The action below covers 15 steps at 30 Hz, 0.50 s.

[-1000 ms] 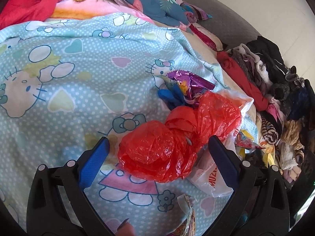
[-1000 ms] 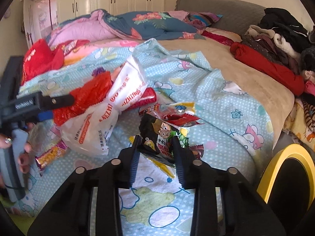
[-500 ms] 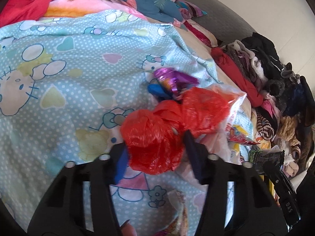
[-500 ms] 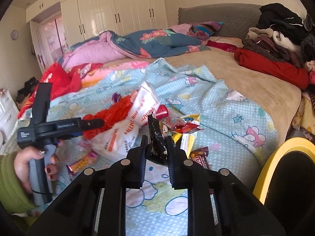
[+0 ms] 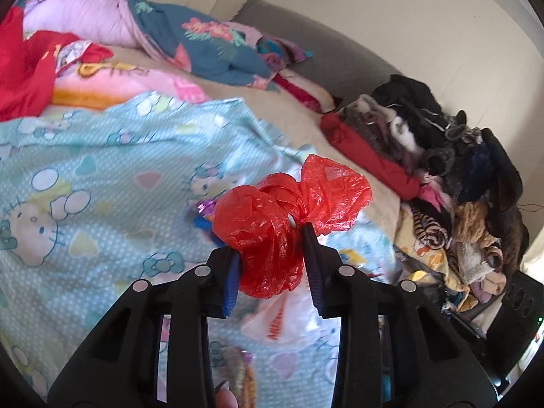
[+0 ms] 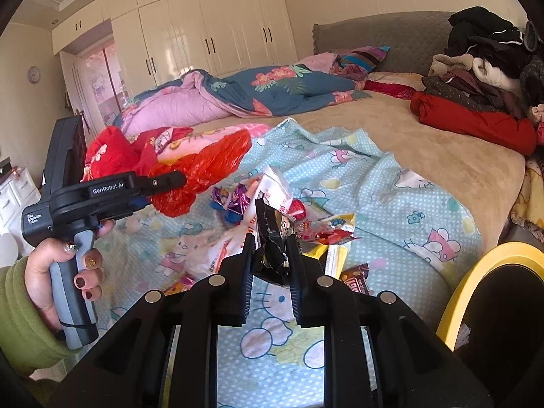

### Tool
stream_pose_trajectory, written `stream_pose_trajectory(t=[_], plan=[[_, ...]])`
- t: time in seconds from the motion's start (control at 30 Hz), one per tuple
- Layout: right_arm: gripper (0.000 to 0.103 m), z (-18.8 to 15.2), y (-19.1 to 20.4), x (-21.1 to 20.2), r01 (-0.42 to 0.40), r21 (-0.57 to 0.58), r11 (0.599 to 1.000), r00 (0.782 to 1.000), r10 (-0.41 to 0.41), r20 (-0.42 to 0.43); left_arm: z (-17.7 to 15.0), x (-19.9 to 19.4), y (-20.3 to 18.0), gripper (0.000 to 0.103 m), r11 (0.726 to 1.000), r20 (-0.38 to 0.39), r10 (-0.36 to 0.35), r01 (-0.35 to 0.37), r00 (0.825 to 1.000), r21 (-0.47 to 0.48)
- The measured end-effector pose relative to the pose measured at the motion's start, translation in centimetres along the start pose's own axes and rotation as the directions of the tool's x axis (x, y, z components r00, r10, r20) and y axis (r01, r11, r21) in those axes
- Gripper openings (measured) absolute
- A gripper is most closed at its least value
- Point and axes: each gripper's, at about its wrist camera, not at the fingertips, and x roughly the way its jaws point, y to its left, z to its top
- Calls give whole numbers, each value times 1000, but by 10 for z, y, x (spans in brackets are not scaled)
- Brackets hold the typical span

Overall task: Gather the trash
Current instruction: 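Carry the red bag with the left tool and the wrapper with the right tool toward the bin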

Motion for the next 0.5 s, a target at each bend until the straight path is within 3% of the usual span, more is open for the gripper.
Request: stream_pose_trajectory(t=[0.5], plan=[[18, 13, 1, -29, 1, 5, 1000, 997, -1, 73, 4, -15, -33, 26, 997, 25, -43, 42, 999, 58]])
